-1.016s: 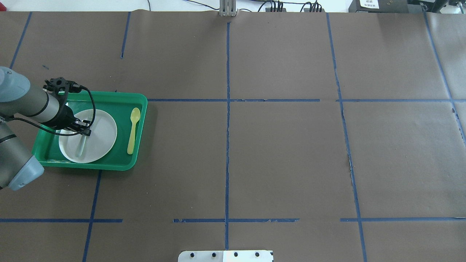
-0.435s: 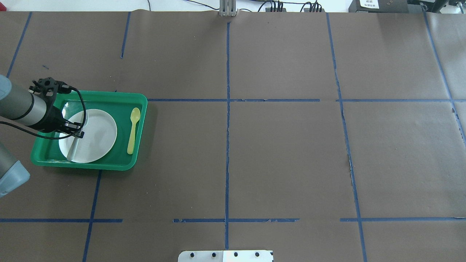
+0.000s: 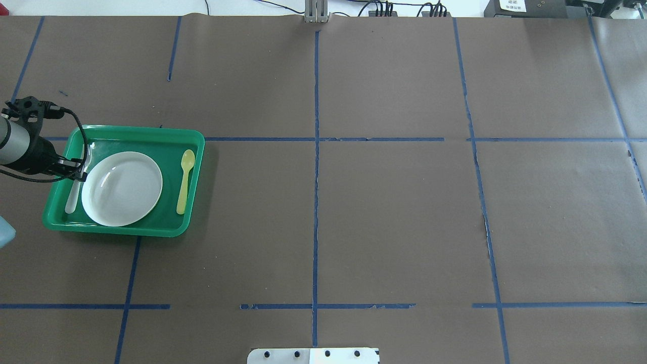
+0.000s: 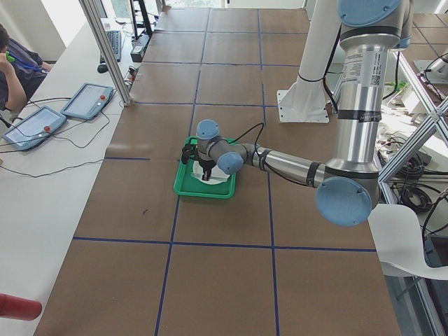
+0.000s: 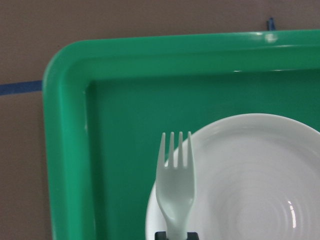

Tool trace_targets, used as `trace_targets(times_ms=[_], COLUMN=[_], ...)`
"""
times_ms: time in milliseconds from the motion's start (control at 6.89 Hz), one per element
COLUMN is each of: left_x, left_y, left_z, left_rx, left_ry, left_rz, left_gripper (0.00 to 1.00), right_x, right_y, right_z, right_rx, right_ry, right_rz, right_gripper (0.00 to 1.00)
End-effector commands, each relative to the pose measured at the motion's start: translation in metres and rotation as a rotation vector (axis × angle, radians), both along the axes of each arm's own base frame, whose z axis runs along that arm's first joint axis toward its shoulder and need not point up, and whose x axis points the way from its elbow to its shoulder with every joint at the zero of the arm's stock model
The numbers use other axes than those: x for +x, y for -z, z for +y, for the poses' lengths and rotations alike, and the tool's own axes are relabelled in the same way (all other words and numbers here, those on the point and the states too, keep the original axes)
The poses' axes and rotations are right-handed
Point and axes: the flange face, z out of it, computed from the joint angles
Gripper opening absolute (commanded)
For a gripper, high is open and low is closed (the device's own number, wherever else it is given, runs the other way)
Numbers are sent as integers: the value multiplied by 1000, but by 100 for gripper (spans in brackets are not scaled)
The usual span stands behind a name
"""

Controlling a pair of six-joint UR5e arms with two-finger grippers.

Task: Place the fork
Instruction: 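Carry the fork off the plate and lower it beside the plate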

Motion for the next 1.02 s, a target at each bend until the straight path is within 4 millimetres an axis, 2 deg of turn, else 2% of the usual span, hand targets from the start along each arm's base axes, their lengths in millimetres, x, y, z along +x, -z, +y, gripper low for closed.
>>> trace_targets(times_ms=[0, 290, 435, 581, 871], left_x=[-5, -2, 0, 1, -6], left_y=[-16, -16, -20, -23, -9], left_z=[-4, -5, -5, -7, -11], left_rx=[-32, -31, -34, -31, -14], left_ry=[19, 18, 11, 5, 16], left_rz=[-16, -16, -22, -26, -9], left_gripper=[0, 0, 20, 99, 100], right_x=[0, 0, 0, 0, 0], right_y=[0, 0, 0, 0, 0], right_z=[0, 0, 0, 0, 0], right_rx=[1, 1, 0, 1, 0], right_ry=[1, 1, 0, 1, 0], right_rz=[0, 0, 0, 0, 0], right_gripper=[100, 100, 100, 100, 100])
